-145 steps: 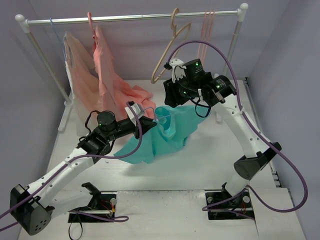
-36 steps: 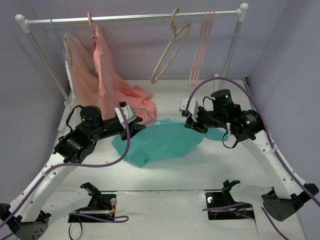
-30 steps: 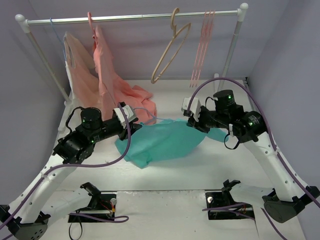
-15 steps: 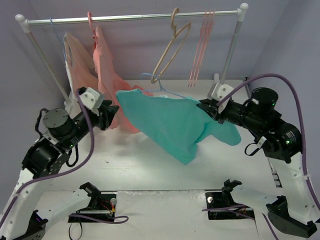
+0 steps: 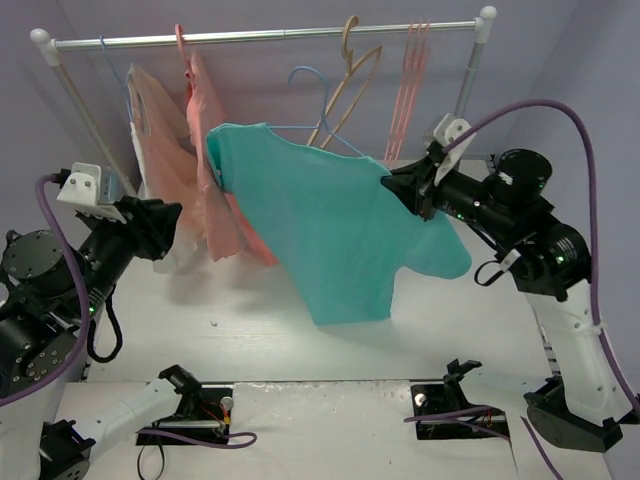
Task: Place the t-shirt on the hanger
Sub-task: Place the T-shirt at the clothesline.
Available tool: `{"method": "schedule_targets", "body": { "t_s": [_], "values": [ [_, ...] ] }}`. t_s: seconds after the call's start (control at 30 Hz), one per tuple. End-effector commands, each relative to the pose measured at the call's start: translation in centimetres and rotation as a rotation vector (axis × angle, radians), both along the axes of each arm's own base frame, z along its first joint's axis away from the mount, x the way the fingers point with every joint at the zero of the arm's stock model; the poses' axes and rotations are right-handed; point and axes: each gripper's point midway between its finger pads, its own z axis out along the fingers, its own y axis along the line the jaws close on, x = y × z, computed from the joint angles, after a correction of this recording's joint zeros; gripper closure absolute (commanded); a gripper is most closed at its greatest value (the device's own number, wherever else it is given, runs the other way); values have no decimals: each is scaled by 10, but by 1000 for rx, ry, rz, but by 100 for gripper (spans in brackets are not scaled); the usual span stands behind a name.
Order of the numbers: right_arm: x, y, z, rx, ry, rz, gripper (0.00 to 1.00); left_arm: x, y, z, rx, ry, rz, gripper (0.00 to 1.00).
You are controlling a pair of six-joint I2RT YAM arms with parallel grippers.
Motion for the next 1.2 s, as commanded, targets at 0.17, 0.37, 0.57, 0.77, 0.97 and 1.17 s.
{"method": "schedule_targets", "body": {
  "t_s": [0.17,0.37,0.57,0.77,0.97,1.17],
  "values": [
    [45,7,51,321,-14,-144,100,17,16,-56,-8,268,211,66],
    [70,14,60,432,20,-241,100,16,29,-84,32,363,304,64],
    [87,56,54,437,50,-341,100,13,39,-109,76,432,369,44],
    [102,67,62,562,90,-462,100,5,47,-120,89,467,402,35],
    [118,76,60,660,129,-540,100,-2,50,-126,93,493,401,34],
    [125,104,68,706,139,-546,100,-10,52,-132,83,508,397,35]
  ]
}}
